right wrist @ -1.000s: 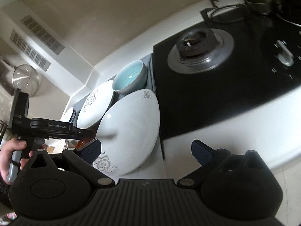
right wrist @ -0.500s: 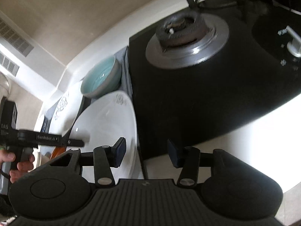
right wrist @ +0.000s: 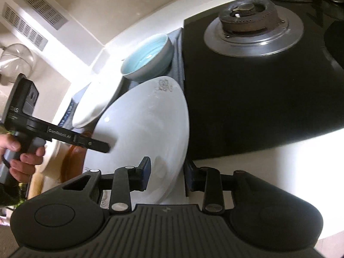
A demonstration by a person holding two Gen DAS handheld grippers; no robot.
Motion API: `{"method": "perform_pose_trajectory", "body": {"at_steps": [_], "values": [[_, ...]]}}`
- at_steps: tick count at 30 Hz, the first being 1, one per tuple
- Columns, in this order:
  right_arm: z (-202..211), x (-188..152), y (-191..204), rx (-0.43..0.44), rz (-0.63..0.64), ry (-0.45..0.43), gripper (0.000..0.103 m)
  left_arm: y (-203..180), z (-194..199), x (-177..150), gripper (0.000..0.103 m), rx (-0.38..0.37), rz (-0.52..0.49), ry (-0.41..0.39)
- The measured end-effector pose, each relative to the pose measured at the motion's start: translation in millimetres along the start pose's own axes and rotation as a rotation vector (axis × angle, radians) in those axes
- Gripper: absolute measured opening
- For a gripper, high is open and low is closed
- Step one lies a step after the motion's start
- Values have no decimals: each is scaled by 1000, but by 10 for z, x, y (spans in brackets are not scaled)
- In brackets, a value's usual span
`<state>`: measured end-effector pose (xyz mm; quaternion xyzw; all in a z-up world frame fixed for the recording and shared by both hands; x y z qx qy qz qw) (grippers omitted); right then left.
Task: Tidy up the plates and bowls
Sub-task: 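Lift the white square plate with both grippers toward the other square plate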
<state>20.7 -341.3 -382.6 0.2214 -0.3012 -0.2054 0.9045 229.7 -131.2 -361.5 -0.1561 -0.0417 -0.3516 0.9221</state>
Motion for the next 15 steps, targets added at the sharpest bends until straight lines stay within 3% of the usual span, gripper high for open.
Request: {"method": "perform_pose_trajectory", "body": {"at_steps": [2, 3, 6, 10, 13, 14, 15], "values": [[-20, -6, 24, -12, 33, -4, 37, -35, -14, 12, 44, 38, -28, 16], [-17, -7, 24, -35, 24, -19, 30, -36, -6, 12, 42, 38, -19, 21], [39, -65, -75, -59, -150, -89, 24, 56, 36, -89, 34, -17, 47, 26], [126, -244, -206, 1, -331, -145, 20, 77, 33, -211, 34, -53, 87, 46], [111, -314, -252, 42, -367, -142, 22, 0, 14, -201, 61, -84, 78, 42], [84, -325, -251, 55, -367, -128, 22, -46, -13, -188, 67, -83, 64, 42], [51, -333, -261, 69, -366, -109, 25, -100, -23, -182, 65, -59, 42, 38]]}}
Point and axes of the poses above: each gripper's, at about its wrist camera, not at the fingertips, and z roughly against the way its jaws point, y to its left, x to its top, the point moved 3 cm from there along -z, roughly the way its jaws point, and after that the axes turned 3 degrees about -x, right-handed, at the moved point
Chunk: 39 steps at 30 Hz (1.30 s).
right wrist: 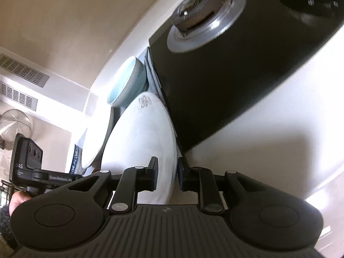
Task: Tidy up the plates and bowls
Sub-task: 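Lift the white square plate with both grippers toward the other square plate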
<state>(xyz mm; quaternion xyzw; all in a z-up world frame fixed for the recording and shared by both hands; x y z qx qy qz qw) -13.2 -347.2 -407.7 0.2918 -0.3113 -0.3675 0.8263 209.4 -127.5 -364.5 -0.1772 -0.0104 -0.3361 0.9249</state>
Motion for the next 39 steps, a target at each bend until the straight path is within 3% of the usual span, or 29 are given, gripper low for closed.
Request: {"method": "perform_pose_trajectory", "body": {"at_steps": [1, 3, 6, 9, 12, 15, 17, 23, 28, 39], "values": [[-28, -11, -1, 1, -2, 6, 27, -47, -7, 5, 62, 30, -25, -7], [-30, -29, 8, -18, 9, -12, 27, -70, 8, 5, 42, 88, -52, -21], [34, -30, -28, -11, -33, -20, 21, 143, 55, 21, 29, -13, 99, -24], [53, -45, -130, 17, -84, -6, 13, 238, 73, -27, 27, -52, 157, -38], [31, -42, -151, 25, -110, 10, 12, 265, 113, -19, 26, -47, 192, -70], [50, 1, -140, 69, -113, 38, 13, 466, 171, -85, 21, -110, 329, -87], [32, 22, -169, 99, -128, 74, 14, 536, 199, -90, 18, -143, 365, -101], [-21, -16, -229, 93, -179, 97, 9, 473, 244, -149, 17, -104, 346, -121], [83, -11, -166, 123, -210, 87, 15, 454, 254, -191, 17, -82, 319, -125], [134, -131, -24, 134, -238, 96, 16, 495, 325, -184, 17, -78, 330, -148]]}}
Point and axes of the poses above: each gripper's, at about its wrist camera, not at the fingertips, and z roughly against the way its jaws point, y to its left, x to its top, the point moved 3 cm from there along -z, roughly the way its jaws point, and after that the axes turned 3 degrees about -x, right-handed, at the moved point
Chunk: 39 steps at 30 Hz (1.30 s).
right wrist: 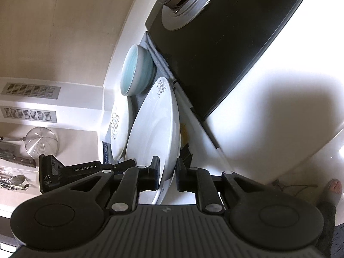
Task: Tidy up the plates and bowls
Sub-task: 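Lift the white square plate with both grippers toward the other square plate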
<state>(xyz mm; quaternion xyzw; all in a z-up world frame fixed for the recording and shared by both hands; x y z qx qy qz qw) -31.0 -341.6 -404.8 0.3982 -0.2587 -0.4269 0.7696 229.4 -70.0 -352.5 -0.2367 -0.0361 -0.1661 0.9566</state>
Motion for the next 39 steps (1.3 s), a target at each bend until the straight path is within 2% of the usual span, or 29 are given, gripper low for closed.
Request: {"method": "perform_pose_trajectory", "body": {"at_steps": [12, 18, 26, 31, 39], "values": [[-81, -167, 245, -5, 20, -10, 16, 219, 207, -89, 17, -18, 15, -40], [-206, -203, 278, -17, 24, -3, 16, 360, 191, -90, 17, -17, 33, -28], [-219, -240, 353, 9, 12, -26, 16, 351, 313, -42, 17, -22, 18, -29], [-345, -188, 526, 33, 29, -23, 16, 378, 541, 74, 17, -20, -6, -66], [-812, -96, 835, 42, 50, 6, 16, 676, 753, 416, 17, -12, 5, -95]]}}
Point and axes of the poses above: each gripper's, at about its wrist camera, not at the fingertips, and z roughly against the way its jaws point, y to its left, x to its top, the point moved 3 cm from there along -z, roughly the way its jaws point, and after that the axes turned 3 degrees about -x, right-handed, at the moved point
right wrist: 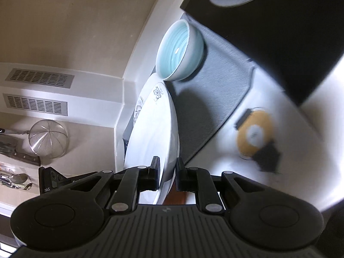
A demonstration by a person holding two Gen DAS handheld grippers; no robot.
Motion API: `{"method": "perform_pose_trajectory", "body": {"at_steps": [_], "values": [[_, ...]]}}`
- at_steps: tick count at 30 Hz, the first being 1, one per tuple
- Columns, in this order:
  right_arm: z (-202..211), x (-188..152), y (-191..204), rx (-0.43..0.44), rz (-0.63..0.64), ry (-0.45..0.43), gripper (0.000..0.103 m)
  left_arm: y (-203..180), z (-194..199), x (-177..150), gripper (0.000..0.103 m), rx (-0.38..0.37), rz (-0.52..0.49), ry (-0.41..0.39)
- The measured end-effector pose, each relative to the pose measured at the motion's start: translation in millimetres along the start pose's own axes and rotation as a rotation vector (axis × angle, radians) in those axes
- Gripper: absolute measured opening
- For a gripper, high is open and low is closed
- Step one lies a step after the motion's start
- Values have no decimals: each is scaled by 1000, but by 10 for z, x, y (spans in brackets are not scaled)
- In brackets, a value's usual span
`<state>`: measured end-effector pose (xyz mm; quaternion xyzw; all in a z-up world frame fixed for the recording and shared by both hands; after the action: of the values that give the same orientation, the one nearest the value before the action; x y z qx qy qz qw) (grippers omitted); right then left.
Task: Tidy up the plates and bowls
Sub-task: 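Lift the white square plate with both grippers toward the other square plate, then lower the plate onto the other white square plate and open both grippers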
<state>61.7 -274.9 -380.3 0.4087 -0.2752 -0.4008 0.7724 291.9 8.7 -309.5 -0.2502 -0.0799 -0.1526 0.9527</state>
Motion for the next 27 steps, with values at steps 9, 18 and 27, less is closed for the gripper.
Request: {"method": "perform_pose_trajectory", "body": {"at_steps": [9, 18, 27], "values": [[-417, 45, 219, -50, 21, 10, 16, 358, -58, 349, 17, 31, 34, 21], [-657, 129, 274, -119, 6, 10, 14, 544, -120, 614, 17, 18, 61, 15], [-889, 153, 385, -154, 36, -13, 14, 559, -37, 547, 19, 16, 49, 36]]}}
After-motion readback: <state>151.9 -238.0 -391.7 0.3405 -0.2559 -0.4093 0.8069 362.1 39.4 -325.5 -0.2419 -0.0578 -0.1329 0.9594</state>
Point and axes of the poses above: each gripper's, at about its wrist camera, not at the fingertips, and z roughly against the way its jaws point, y to its left, x to its top, the point moved 3 cm from there along -z, roughly the way its jaws point, and after that the axes turned 3 degrees about -x, right-handed, at the moved point
